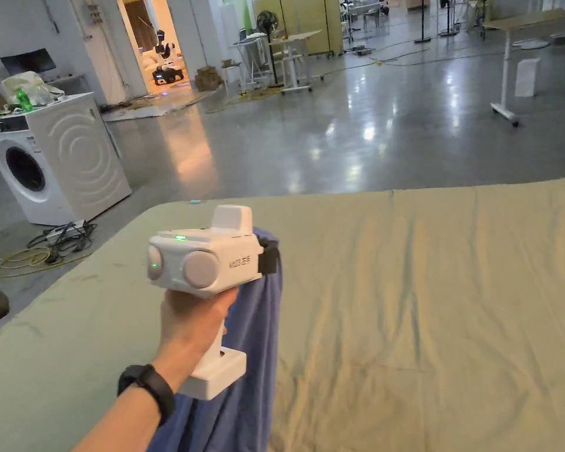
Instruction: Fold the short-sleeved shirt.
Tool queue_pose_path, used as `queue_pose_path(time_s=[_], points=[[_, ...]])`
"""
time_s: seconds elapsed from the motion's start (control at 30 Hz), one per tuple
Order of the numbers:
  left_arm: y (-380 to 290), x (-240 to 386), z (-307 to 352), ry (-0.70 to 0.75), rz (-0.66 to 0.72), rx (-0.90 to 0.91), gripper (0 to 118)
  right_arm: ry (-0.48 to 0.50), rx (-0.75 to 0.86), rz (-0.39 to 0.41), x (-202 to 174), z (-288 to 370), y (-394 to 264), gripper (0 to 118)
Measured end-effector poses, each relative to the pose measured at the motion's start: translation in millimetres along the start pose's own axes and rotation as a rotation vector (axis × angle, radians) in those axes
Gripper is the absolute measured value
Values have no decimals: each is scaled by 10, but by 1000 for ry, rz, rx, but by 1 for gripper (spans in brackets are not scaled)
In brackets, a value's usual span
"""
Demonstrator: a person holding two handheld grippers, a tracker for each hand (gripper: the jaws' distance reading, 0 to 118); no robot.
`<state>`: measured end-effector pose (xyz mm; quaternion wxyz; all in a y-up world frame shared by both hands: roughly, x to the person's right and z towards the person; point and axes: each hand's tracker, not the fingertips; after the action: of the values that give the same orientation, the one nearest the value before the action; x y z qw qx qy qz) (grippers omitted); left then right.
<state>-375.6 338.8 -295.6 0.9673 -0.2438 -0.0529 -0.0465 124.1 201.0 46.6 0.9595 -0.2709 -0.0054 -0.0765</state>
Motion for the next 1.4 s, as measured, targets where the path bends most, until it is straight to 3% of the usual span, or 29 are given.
queue_pose_path(time_s=[0.17,0.37,0.43,0.53,0.57,0.67,0.73,0.8,0.93,1.1,1.17,1.23,1.33,1.4], points=[[-384,1647,-613,-307,-51,-65,7,-72,37,0,135,207,-12,0],[-1522,3338,-498,-692,-157,-207,7,-160,53,-39,404,426,-76,0],[-1756,3760,-383,-764,-218,-246,7,-181,45,-49,459,445,-100,0],[-1981,4092,-304,-754,-329,-259,7,-211,33,-68,497,461,-135,0],[-2016,4118,-309,-745,-334,-288,11,-210,37,-76,494,477,-142,0],[-1877,3839,-175,-819,-204,-310,44,-176,43,-81,470,459,-144,0],[-1790,3526,-3,-762,-146,-277,54,-152,49,-44,403,392,-96,0],[-1780,3097,27,-716,-102,-195,54,-115,69,-4,326,305,0,0],[-1538,2053,806,-567,-22,-44,54,-6,151,61,75,124,295,0],[-1466,1219,1941,-217,-48,199,53,111,202,143,-380,-67,650,0],[-1516,1125,2274,-83,-37,276,43,151,209,148,-511,-94,712,0],[-1614,1067,2519,43,-6,338,13,193,223,150,-611,-96,742,0],[-1743,1048,2742,94,27,331,7,219,227,194,-696,-80,740,0],[-1839,1051,2843,79,29,283,6,223,245,273,-719,-49,731,0]])
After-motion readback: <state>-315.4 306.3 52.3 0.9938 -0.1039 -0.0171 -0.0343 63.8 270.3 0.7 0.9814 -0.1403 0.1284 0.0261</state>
